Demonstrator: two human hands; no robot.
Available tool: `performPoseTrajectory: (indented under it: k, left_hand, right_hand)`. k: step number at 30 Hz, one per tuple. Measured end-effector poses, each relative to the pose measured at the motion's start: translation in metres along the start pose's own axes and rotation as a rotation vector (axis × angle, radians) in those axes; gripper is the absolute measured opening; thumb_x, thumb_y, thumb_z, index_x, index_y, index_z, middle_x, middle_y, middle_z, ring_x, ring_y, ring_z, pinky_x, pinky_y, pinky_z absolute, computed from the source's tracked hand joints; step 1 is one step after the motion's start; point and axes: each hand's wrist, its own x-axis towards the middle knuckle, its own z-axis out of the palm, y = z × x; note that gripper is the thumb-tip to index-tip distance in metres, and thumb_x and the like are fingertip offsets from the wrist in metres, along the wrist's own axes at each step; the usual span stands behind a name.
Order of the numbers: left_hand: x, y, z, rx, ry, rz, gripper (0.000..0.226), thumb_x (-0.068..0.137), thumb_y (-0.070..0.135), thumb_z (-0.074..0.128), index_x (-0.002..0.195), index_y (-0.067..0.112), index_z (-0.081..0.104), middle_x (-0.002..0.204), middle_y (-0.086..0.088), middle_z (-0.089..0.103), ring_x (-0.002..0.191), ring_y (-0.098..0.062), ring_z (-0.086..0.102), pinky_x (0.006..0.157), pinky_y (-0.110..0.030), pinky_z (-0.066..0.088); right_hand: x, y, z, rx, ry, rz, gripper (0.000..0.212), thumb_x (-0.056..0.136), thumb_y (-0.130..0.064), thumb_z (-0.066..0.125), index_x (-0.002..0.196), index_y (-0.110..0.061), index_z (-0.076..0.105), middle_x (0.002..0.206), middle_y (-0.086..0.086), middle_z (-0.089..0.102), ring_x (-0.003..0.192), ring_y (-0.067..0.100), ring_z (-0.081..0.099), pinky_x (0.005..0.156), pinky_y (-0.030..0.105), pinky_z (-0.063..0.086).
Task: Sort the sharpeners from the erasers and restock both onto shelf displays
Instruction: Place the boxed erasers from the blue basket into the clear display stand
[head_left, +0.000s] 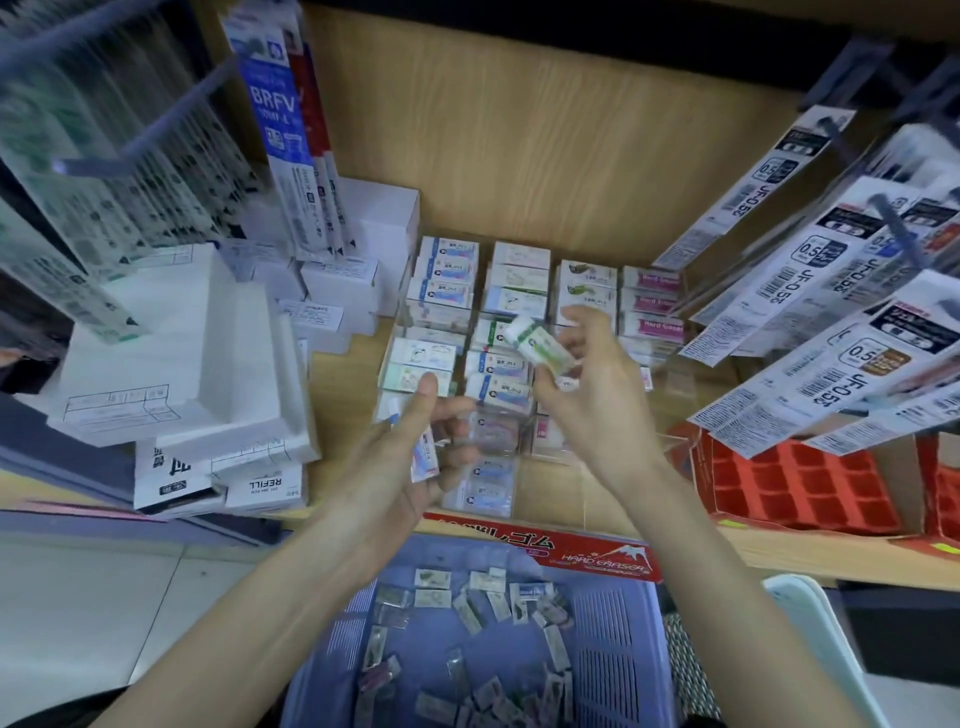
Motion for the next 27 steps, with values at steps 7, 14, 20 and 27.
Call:
performPoseTrajectory:
  k: [7, 14, 20, 27]
  left_hand:
    - [0.000, 0.005, -0.005, -0.160, -0.157, -0.082, 0.054, 0.086, 0.061, 0.041, 0.091, 0.012, 0.062, 0.062, 0.002, 0.043, 0.037, -0.005, 0.022, 0.034, -0.015, 0.017]
    - [0.008, -0.002, 0.002, -0.052, -0.057, 0.066, 0.044, 0.096, 0.045, 0.033, 0.082, 0.014, 0.061, 0.073, -0.002, 0.068, 0.072, -0.014, 0.066, 0.068, -0.028, 0.046]
    - [0.006, -0.007, 0.013, -0.097, -0.137, 0.048, 0.054, 0.102, 0.037, 0.021, 0.097, 0.009, 0.067, 0.111, -0.010, 0.070, 0.111, -0.020, 0.062, 0.090, -0.031, 0.046]
    - [0.010, -0.017, 0.003, 0.169, -0.048, 0.219, 0.037, 0.099, 0.044, 0.038, 0.122, 0.021, 0.056, 0.115, -0.003, 0.068, 0.111, -0.016, 0.062, 0.099, -0.038, 0.047]
  right_hand:
    - [0.045, 0.027, 0.019, -0.266, -0.163, -0.318, 0.022, 0.091, -0.008, 0.059, 0.112, 0.000, 0.062, 0.112, 0.012, 0.056, 0.078, 0.016, 0.052, 0.076, 0.027, 0.043]
    - [0.019, 0.022, 0.014, -0.299, 0.083, -0.324, 0.019, 0.085, -0.006, 0.058, 0.098, -0.005, 0.072, 0.106, 0.013, 0.062, 0.102, 0.034, 0.053, 0.088, 0.041, 0.046]
    - [-0.072, -0.030, 0.011, 0.049, -0.033, -0.086, 0.033, 0.085, -0.048, 0.050, 0.104, -0.024, 0.063, 0.099, -0.007, 0.061, 0.092, 0.010, 0.056, 0.076, 0.025, 0.044]
    - [-0.068, -0.021, 0.022, 0.011, 0.071, -0.053, 0.033, 0.081, -0.012, 0.066, 0.114, -0.011, 0.065, 0.099, 0.002, 0.057, 0.083, 0.005, 0.049, 0.075, 0.007, 0.034]
